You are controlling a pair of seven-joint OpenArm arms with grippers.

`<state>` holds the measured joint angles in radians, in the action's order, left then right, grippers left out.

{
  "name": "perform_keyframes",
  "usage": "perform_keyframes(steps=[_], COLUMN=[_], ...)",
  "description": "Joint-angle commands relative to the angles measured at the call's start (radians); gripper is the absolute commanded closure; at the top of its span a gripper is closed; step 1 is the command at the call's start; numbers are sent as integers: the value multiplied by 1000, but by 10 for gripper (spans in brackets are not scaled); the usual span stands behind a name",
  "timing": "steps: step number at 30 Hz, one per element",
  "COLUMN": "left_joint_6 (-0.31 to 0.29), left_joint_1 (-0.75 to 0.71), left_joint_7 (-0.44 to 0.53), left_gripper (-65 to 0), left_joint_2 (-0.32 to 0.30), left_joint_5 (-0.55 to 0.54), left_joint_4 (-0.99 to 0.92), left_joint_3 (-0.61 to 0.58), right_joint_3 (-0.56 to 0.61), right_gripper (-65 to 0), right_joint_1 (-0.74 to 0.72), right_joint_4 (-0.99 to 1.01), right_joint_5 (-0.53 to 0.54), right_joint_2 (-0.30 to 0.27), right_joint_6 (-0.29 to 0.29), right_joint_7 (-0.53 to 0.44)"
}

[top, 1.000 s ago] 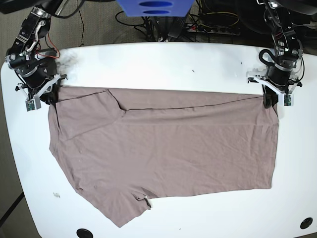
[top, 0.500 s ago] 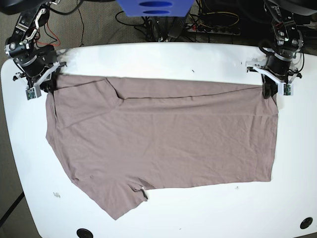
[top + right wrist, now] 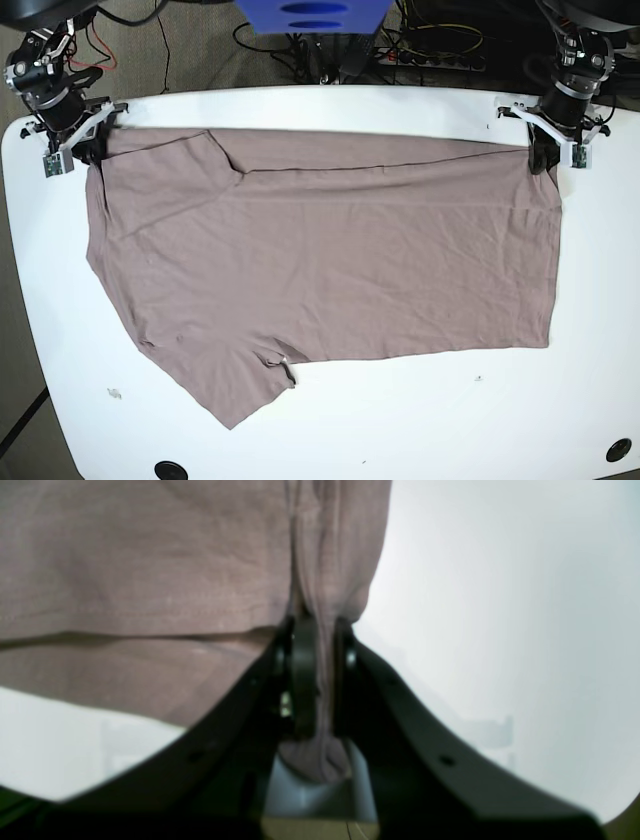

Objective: Fold the T-shirt properly
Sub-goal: 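Pull the shirt edge taut with both grippers at the table edge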

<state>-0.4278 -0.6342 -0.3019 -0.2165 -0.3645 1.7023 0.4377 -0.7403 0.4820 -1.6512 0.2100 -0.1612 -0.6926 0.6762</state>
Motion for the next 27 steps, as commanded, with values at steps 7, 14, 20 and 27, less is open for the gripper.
perform_keyframes(steps=[7, 14, 20, 27], left_joint_6=[-5, 3, 1, -1], left_joint_1=[-99, -127, -145, -165], left_joint_7=[-101, -84, -65, -55], left_gripper=[-11, -10, -5, -3], left_joint_2=[2, 5, 5, 6], left_joint_5=[43, 34, 26, 27], left_joint_4=[22, 21, 39, 52], left_joint_3=[38, 44, 33, 34], right_joint_3=[-13, 3, -4, -5], right_gripper=[-16, -16, -15, -14], right_joint_1=[98, 104, 98, 106], right_joint_4=[12, -16, -15, -35], right_joint_5=[-99, -95, -88, -77], right_joint_2=[26, 33, 31, 34], right_joint_6=[-6, -6, -6, -6], right_joint_7=[147, 140, 111, 90])
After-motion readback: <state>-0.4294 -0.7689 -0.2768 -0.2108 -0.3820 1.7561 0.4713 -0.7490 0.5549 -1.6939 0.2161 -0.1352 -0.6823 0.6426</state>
